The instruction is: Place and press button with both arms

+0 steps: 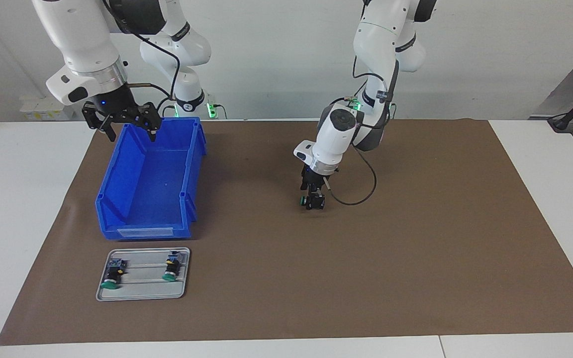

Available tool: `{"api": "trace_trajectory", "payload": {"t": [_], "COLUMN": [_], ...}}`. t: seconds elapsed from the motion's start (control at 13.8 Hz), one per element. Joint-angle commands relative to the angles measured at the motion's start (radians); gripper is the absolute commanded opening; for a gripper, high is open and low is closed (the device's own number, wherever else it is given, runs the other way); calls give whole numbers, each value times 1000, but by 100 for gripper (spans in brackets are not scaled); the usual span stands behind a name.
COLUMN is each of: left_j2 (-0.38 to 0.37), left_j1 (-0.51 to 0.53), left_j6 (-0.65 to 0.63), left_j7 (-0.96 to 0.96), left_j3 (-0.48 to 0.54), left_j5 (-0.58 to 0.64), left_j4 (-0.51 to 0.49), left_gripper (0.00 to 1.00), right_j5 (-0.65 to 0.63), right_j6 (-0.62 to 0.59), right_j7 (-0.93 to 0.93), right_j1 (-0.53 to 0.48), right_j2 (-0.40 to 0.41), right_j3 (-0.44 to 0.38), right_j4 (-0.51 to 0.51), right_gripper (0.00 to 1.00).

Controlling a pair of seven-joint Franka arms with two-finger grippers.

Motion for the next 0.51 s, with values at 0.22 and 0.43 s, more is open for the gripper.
{"api": "trace_trajectory", "payload": {"t": [0.22,0.43], "left_j2": [3,3], "left_j1": [-28,-24], "left_j6": [55,55], "left_j7": [9,15], "left_j3": [17,18], "left_j5": [-19,-20], "left_j4": [-16,-16], "left_gripper": [74,67], "right_j5": [22,22], "right_j6": [14,11], "right_j7": [29,47], "right_j1": [-16,-14], "right_j2": [-24,-26], "right_j3": [9,9], "right_j4": [-33,-33], "right_gripper": [100,100]}}
